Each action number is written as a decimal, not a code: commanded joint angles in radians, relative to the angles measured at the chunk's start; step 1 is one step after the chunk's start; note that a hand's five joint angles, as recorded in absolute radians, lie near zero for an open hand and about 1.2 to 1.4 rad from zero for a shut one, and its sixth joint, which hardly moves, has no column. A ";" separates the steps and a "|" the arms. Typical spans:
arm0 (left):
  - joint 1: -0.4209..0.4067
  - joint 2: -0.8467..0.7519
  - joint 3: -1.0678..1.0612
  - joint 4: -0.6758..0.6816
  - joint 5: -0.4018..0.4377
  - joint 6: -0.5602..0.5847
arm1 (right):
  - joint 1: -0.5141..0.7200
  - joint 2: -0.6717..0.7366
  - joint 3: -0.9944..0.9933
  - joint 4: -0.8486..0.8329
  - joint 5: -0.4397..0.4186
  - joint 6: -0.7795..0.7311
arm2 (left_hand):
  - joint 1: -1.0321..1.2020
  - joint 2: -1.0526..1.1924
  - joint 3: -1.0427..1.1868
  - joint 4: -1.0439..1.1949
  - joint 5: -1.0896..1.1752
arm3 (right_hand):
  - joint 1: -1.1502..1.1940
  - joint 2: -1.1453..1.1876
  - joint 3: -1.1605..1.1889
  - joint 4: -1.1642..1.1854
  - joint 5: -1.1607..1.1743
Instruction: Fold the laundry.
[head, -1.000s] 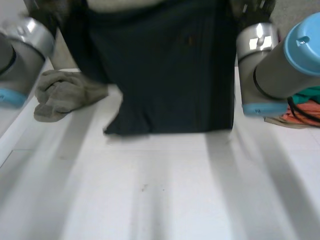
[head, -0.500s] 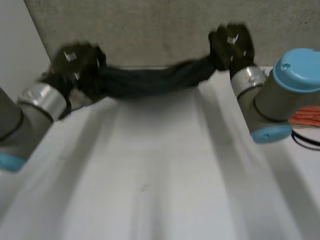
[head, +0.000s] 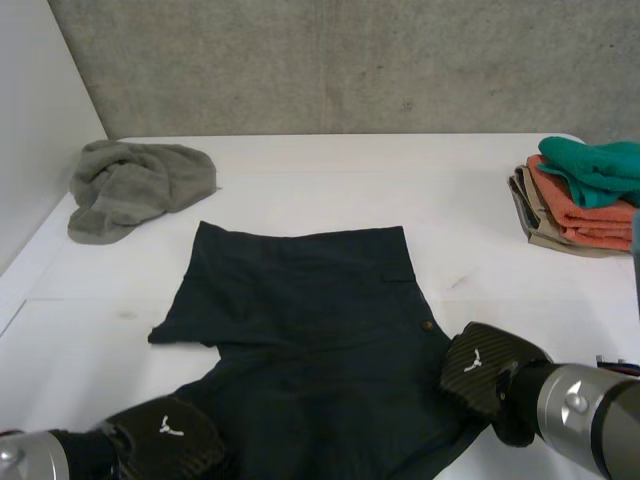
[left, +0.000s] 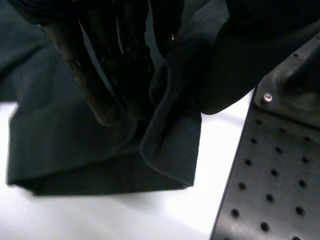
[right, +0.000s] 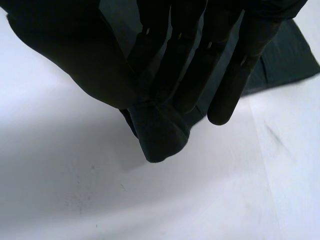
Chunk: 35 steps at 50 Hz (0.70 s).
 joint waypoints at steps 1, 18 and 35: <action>0.044 -0.085 0.153 0.149 0.025 0.007 | 0.027 0.094 -0.075 -0.084 -0.030 0.104 | 0.248 0.199 0.206 0.196 0.232 | 0.267 0.215 0.205 0.198 0.202; -0.002 -0.657 0.704 0.817 -0.158 -0.131 | 0.159 0.562 -0.536 -0.845 0.309 0.434 | 0.248 0.199 0.206 0.196 0.232 | 0.267 0.215 0.205 0.198 0.202; -0.074 -0.783 0.878 0.884 -0.261 -0.234 | 0.191 0.733 -0.723 -1.151 0.320 0.451 | -0.974 -1.022 -1.016 -1.026 -0.990 | -0.954 -1.007 -1.016 -1.024 -1.020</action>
